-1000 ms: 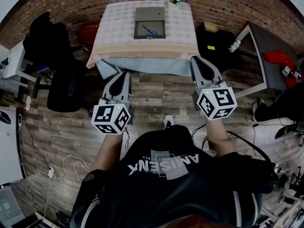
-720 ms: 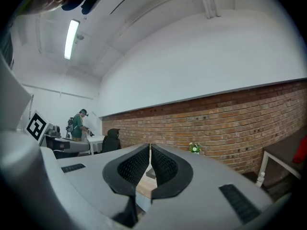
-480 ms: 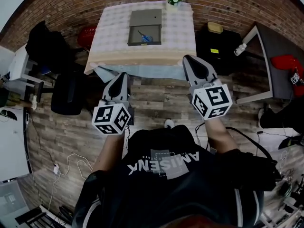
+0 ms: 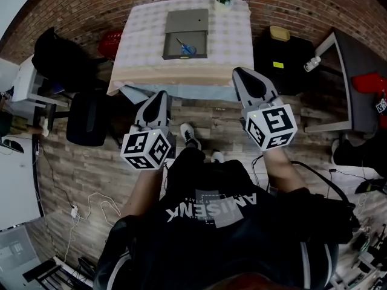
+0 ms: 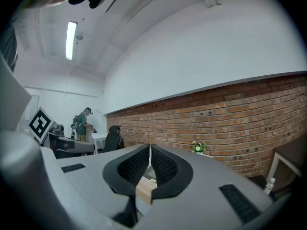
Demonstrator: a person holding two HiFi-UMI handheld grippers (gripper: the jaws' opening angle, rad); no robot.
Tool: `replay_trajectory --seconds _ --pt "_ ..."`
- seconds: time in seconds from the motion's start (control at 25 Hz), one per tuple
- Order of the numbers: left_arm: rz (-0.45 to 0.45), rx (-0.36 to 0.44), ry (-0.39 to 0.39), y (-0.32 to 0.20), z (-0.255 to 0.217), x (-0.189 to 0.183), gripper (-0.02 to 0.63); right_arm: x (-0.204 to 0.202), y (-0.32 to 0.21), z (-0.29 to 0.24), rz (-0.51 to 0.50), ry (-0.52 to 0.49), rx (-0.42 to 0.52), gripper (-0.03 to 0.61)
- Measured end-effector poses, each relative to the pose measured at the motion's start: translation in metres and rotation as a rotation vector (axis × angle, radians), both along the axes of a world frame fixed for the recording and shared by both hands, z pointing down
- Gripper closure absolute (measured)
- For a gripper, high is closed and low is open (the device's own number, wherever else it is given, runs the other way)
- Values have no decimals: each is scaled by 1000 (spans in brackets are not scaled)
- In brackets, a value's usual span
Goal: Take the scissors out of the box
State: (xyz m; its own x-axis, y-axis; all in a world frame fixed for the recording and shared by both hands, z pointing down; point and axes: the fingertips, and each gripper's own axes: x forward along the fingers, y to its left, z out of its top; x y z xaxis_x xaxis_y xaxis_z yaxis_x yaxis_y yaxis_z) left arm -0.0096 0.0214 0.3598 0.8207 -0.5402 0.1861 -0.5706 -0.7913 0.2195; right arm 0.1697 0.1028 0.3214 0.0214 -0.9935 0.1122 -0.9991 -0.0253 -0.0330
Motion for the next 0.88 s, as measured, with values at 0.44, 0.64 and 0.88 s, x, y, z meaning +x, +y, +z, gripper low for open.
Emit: replay_trajectory --seconds 0.44,0.64,0.88 --pt "28 -38 -10 -111 19 40 600 18 -101 21 3 32 -84 535" --pt "54 -63 -36 -160 27 63 600 32 -152 29 4 27 -118 535" --pt "76 -66 -56 -207 30 84 600 54 -208 37 1 28 -137 535"
